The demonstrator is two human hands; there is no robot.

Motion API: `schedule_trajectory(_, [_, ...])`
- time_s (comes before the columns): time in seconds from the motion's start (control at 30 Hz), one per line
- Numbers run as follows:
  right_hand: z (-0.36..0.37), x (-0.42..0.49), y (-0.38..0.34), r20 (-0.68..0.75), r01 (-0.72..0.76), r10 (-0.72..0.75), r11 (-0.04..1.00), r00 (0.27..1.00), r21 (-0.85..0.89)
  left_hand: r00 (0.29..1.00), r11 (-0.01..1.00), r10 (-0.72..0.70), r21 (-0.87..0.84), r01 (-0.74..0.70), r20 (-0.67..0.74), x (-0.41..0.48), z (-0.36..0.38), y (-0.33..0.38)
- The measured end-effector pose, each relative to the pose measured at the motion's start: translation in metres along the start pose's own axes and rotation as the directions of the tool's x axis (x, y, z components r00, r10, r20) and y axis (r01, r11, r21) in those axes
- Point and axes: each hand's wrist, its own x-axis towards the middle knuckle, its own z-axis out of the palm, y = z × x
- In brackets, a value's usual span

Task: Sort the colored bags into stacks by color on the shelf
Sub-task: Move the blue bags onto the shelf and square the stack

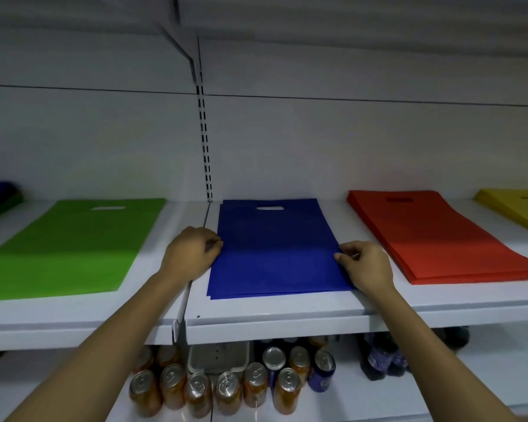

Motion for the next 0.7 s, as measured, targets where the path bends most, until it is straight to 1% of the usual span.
schedule_trajectory(0.17, [0.000, -0.001, -0.004, 0.007, 0.014, -0.014, 1.000, 1.000, -0.009, 0.998, 0.996, -0.054, -0.074, 0.056, 0.029, -0.003, -0.004, 0.007])
schedule_trajectory(0.33, [0.000, -0.004, -0.006, 0.002, 0.006, -0.006, 1.000, 1.000, 0.026, 0.999, 0.998, -0.028, -0.061, 0.031, 0.045, -0.009, -0.008, 0.012])
schedule_trajectory(0.4, [-0.002, -0.003, -0.006, 0.023, -0.018, 0.017, 0.999, 1.000, 0.041, 0.999, 0.998, -0.041, -0.048, 0.042, 0.029, -0.012, -0.009, 0.015])
schedule_trajectory(0.47, [-0.008, -0.001, -0.011, 0.047, -0.049, 0.047, 0.998, 0.998, 0.033, 0.998, 0.998, -0.064, -0.022, 0.064, -0.018, -0.016, -0.012, 0.018])
schedule_trajectory(0.53, [-0.012, 0.002, -0.019, 0.037, 0.006, -0.003, 0.996, 0.999, -0.092, 0.994, 0.996, -0.082, 0.034, 0.084, -0.066, -0.022, -0.019, 0.021])
schedule_trajectory(0.6, [-0.012, 0.001, -0.033, 0.014, 0.122, -0.122, 0.967, 0.992, -0.223, 0.993, 0.987, -0.079, 0.131, 0.091, -0.089, -0.029, -0.032, 0.023])
schedule_trajectory(0.7, [-0.001, -0.002, -0.066, 0.056, 0.268, -0.263, 0.917, 0.963, -0.295, 0.990, 0.951, -0.103, 0.284, 0.126, -0.096, -0.035, -0.059, 0.022])
